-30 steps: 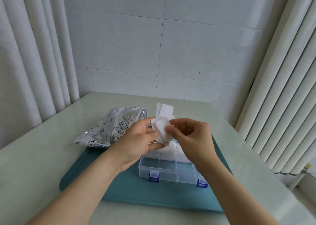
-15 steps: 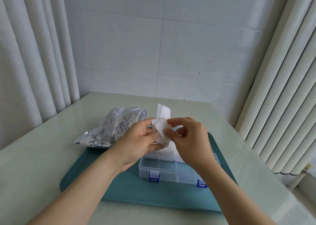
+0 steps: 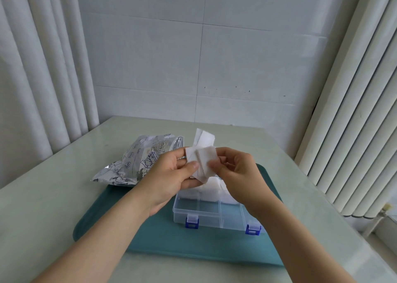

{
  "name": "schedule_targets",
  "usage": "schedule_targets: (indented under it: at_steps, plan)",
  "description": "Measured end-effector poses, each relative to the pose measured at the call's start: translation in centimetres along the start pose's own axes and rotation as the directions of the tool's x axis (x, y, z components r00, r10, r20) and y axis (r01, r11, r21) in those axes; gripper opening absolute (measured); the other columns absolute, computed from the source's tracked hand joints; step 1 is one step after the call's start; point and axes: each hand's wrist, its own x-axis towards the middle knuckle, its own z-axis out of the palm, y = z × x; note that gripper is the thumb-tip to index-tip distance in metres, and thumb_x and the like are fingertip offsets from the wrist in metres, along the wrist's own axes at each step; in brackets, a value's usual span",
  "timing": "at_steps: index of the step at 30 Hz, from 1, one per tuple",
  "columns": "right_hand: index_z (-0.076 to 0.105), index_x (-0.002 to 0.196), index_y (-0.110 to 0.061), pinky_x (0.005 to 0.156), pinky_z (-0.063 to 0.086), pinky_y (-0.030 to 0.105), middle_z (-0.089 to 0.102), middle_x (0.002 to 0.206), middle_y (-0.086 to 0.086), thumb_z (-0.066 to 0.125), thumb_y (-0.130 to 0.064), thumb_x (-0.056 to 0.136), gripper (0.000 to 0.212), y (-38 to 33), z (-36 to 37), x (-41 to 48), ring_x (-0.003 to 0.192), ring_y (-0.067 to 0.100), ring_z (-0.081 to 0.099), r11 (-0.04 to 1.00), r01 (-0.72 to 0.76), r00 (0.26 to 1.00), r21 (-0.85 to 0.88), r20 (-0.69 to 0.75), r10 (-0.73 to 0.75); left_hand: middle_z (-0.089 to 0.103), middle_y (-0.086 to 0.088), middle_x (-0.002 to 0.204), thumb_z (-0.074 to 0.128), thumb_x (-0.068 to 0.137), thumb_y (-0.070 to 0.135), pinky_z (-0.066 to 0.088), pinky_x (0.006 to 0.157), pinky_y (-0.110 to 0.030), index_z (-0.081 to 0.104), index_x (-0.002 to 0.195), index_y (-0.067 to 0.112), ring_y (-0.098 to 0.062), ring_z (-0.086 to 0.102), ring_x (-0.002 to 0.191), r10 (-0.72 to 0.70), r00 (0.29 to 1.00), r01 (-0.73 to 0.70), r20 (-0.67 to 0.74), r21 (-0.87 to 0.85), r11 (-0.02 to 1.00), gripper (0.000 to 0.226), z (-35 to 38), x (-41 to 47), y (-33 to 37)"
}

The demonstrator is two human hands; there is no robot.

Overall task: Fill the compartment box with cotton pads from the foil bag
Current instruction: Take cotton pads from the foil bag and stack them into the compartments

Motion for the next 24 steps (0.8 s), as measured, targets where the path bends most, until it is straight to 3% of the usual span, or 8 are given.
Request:
schedule_targets:
  at_steps: [2, 5, 9, 12, 15, 19, 24]
  plan:
    - [0.077, 0.110, -0.020, 0.073, 0.054, 0.020, 0.078, 0.098, 0.005, 0.060, -0.006, 0.103, 0.022, -0.1, 0.0, 0.0, 0.082, 0.011, 0.070, 0.995, -0.080, 0.997, 0.067, -0.016, 0.082, 0.079, -0.012, 0.117, 0.053, 0.108, -0.001, 0.062, 0.096, -0.045, 0.063, 0.136, 0.010, -0.031, 0.077, 0.109, 0.000, 1.000, 0.000, -0.018, 0.007, 1.000, 0.032, 0.0, 0.0, 0.0]
    - [0.078, 0.107, -0.014, 0.084, 0.051, 0.037, 0.079, 0.100, 0.008, 0.058, -0.010, 0.102, 0.021, 0.0, -0.2, 0.3, 0.089, 0.027, 0.072, 0.958, -0.179, 0.980, 0.225, -0.048, 0.195, 0.079, -0.010, 0.115, 0.053, 0.108, 0.000, 0.062, 0.097, -0.047, 0.064, 0.135, 0.012, -0.030, 0.077, 0.107, 0.009, 0.999, -0.007, -0.041, 0.031, 0.999, 0.032, 0.2, -0.1, 0.0]
    - [0.077, 0.106, -0.007, 0.075, 0.044, 0.034, 0.075, 0.092, 0.009, 0.059, -0.007, 0.102, 0.019, 0.1, -0.4, 0.4, 0.075, 0.013, 0.064, 0.903, -0.146, 0.981, 0.404, -0.058, 0.185, 0.080, -0.010, 0.114, 0.053, 0.108, 0.000, 0.062, 0.095, -0.047, 0.064, 0.136, 0.016, -0.030, 0.078, 0.106, 0.019, 0.998, -0.015, -0.054, 0.064, 0.998, 0.034, 0.5, -0.1, -0.1]
    - [0.077, 0.117, -0.019, 0.079, 0.046, 0.035, 0.077, 0.104, 0.015, 0.067, -0.013, 0.101, 0.020, 0.3, -0.3, 0.4, 0.083, 0.016, 0.064, 0.909, -0.101, 0.983, 0.405, -0.099, 0.153, 0.080, -0.009, 0.114, 0.054, 0.108, 0.000, 0.064, 0.091, -0.046, 0.063, 0.138, 0.020, -0.029, 0.078, 0.106, 0.023, 0.998, -0.017, -0.054, 0.097, 0.995, 0.037, 0.7, -0.2, -0.2]
    - [0.075, 0.121, -0.026, 0.079, 0.050, 0.033, 0.079, 0.100, 0.009, 0.072, -0.017, 0.099, 0.024, 0.2, 0.0, 0.2, 0.082, 0.014, 0.068, 0.933, -0.059, 0.984, 0.356, -0.139, 0.116, 0.079, -0.009, 0.116, 0.054, 0.108, 0.002, 0.063, 0.093, -0.049, 0.061, 0.140, 0.024, -0.029, 0.077, 0.108, 0.023, 0.999, -0.018, -0.039, 0.104, 0.994, 0.040, 1.0, -0.3, -0.2]
    - [0.076, 0.121, -0.024, 0.078, 0.051, 0.032, 0.077, 0.105, 0.016, 0.073, -0.018, 0.098, 0.024, 0.3, 0.1, 0.2, 0.077, 0.010, 0.067, 0.938, -0.024, 0.979, 0.347, -0.179, 0.092, 0.080, -0.008, 0.116, 0.053, 0.109, 0.002, 0.063, 0.092, -0.049, 0.061, 0.139, 0.026, -0.028, 0.077, 0.108, 0.031, 0.999, -0.027, -0.027, 0.125, 0.992, 0.039, 1.2, -0.4, -0.1]
    - [0.078, 0.117, -0.017, 0.080, 0.049, 0.036, 0.079, 0.104, 0.011, 0.069, -0.017, 0.101, 0.019, 0.6, 0.0, 0.3, 0.078, 0.012, 0.065, 0.925, -0.061, 0.991, 0.374, -0.091, 0.102, 0.079, -0.006, 0.117, 0.054, 0.108, 0.003, 0.063, 0.093, -0.051, 0.063, 0.138, 0.024, -0.028, 0.075, 0.113, 0.025, 1.000, -0.024, -0.008, 0.173, 0.985, 0.038, 1.1, -0.5, -0.1]
